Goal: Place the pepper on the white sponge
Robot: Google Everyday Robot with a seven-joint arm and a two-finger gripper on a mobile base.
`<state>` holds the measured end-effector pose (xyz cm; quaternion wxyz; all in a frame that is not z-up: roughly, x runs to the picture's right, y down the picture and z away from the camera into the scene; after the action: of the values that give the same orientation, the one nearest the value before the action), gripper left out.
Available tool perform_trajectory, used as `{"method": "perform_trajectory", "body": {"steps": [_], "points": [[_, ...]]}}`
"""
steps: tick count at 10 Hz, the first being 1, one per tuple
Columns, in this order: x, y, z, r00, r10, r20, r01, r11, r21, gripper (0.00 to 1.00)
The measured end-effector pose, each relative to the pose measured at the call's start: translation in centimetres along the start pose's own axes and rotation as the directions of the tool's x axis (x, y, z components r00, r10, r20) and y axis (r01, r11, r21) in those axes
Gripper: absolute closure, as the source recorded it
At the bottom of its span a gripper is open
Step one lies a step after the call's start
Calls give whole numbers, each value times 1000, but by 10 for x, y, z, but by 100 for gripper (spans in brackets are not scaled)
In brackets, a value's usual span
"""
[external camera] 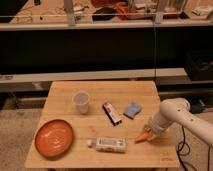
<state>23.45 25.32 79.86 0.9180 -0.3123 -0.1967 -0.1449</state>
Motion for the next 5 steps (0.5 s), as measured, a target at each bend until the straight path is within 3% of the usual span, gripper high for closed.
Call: {"method": "perform_trajectory", "body": {"steps": [3,5], "points": [[7,-36,-24,1000,-10,-14,11,999,42,98],[8,-46,-32,1000,-16,-24,17,998,54,98]]}}
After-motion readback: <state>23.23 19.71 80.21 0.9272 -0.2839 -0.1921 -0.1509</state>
